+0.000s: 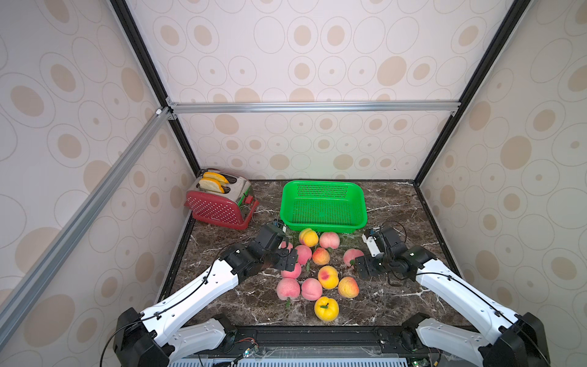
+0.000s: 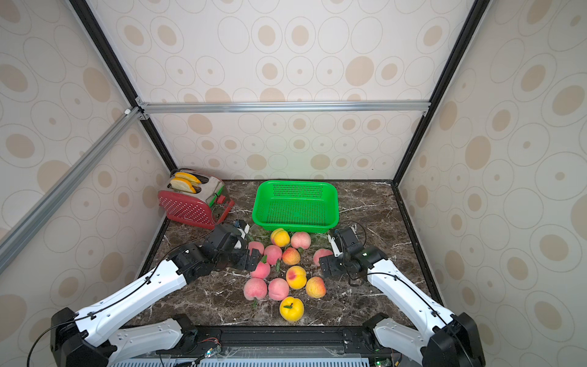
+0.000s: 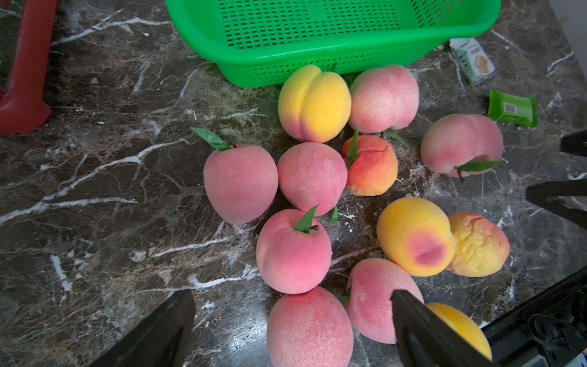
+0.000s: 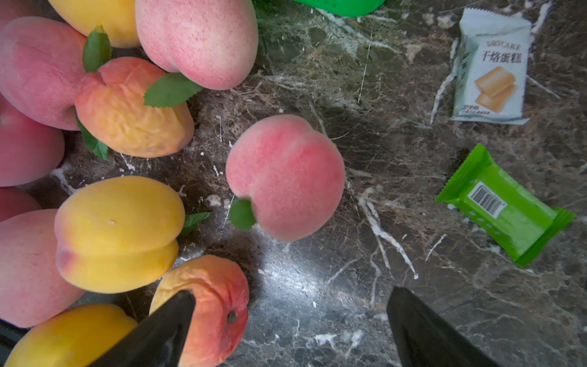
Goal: Put the peaches into the basket
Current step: Pick up the peach from the center of the board.
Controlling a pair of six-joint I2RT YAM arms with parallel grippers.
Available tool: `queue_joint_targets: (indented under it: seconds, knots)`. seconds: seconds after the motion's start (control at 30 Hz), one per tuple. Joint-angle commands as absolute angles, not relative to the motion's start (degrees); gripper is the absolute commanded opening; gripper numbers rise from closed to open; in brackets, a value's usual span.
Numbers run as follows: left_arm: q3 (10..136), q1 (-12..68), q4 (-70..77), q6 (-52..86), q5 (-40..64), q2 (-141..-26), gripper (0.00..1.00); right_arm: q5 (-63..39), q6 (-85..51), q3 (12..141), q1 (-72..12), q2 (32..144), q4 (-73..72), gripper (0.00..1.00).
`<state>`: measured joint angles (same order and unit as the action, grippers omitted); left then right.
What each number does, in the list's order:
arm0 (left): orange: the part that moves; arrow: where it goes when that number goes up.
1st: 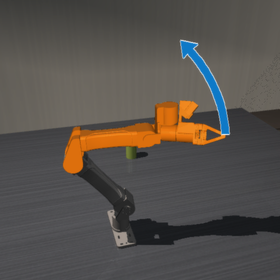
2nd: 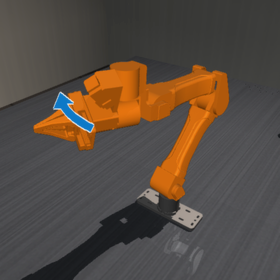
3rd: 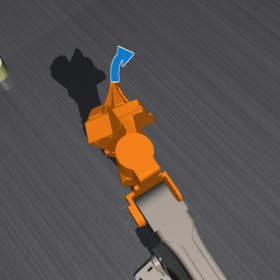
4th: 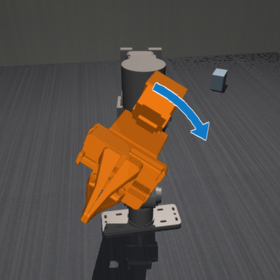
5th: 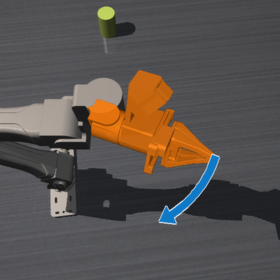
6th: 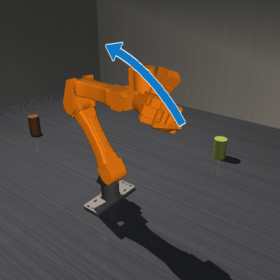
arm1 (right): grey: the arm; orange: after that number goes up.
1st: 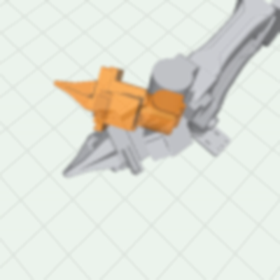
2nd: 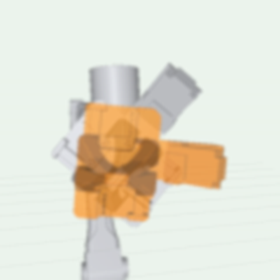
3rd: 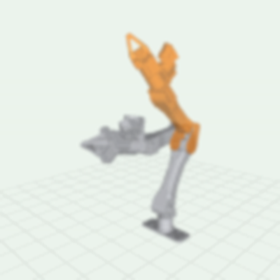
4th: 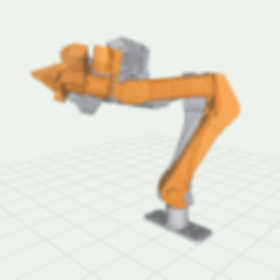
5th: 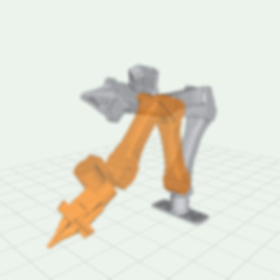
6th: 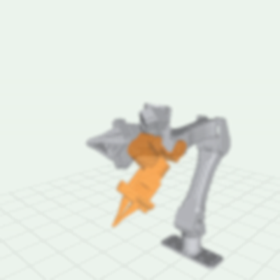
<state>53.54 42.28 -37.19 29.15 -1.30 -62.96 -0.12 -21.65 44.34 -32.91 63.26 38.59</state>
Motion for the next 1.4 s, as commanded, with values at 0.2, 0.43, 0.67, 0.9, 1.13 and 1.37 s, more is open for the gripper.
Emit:
queue_joint_targets:
  seconds: [0.2, 0.43, 0.67, 0.9, 1.13, 1.37]
  knots:
    - [53.1, 43.34, -35.17, 29.49, -1.0, -59.55, 0.99, 1.84, -21.39, 45.55, -33.4, 70.32, 30.16, 1.0]
    - [51.37, 43.45, -34.72, 30.78, -0.35, -58.11, 0.99, 4.75, -21.35, 44.85, -33.4, 72.69, 25.44, 1.0]
    - [52.07, 43.51, -34.69, 30.76, -0.65, -58.26, 0.99, 5.05, -22.41, 44.48, -33.4, 74.44, 22.69, 1.0]
    - [52.56, 43.54, -34.63, 30.5, -0.97, -59.24, 0.99, 5.36, -21.97, 44.31, -33.4, 77.05, 21.79, 1.0]
    - [52.03, 43.54, -33.81, 30.5, -1.76, -59.53, 0.99, 3.96, -22.83, 43.6, -33.4, 78.31, 21.34, 1.0]
    - [51.97, 43.54, -33.39, 30.5, -1.63, -60.12, 0.99, 3.08, -22.68, 43.25, -33.41, 79.63, 20.44, 1.0]
